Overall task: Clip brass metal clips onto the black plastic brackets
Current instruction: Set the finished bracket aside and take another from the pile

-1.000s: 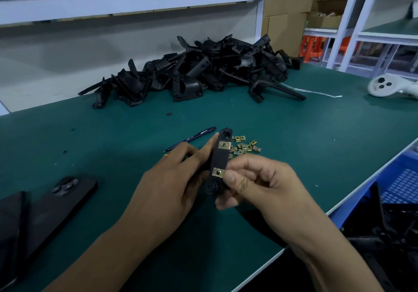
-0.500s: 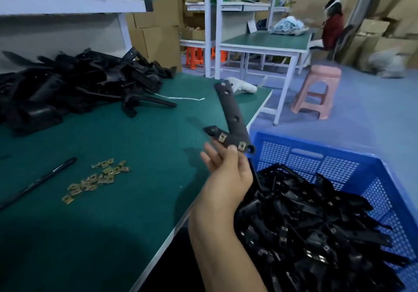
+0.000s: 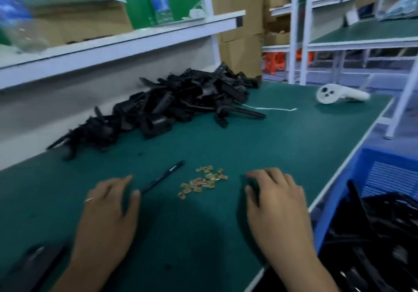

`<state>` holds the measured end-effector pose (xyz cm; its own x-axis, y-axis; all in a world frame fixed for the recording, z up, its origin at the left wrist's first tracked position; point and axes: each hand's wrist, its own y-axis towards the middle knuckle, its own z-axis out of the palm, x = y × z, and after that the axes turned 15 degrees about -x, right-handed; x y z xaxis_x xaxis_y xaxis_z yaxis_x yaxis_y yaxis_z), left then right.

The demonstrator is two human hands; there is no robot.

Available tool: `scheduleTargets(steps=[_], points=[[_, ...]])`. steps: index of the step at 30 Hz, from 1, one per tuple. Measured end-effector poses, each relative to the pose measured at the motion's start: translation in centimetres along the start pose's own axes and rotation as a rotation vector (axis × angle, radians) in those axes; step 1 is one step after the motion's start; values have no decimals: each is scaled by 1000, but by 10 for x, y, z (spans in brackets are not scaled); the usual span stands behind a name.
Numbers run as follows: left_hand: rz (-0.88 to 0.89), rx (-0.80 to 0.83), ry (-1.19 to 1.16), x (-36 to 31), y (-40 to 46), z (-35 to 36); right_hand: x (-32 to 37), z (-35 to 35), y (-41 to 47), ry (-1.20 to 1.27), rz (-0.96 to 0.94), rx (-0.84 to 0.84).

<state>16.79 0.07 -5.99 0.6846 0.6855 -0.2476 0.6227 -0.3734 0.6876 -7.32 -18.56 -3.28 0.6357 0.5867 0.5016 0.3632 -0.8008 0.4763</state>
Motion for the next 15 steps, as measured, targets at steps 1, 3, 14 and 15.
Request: scheduleTargets(steps=[1, 3, 14, 15], points=[[-4, -46, -53, -5, 2, -1, 0, 4, 0, -33, -46, 8], [-48, -93, -67, -5, 19, 1, 0, 8, -1, -65, -116, 20], [-243, 166, -185, 7, 132, 61, 4, 22, 13, 32, -408, 192], [-304, 172, -263, 5, 148, 67, 3, 24, 14, 41, -418, 196]])
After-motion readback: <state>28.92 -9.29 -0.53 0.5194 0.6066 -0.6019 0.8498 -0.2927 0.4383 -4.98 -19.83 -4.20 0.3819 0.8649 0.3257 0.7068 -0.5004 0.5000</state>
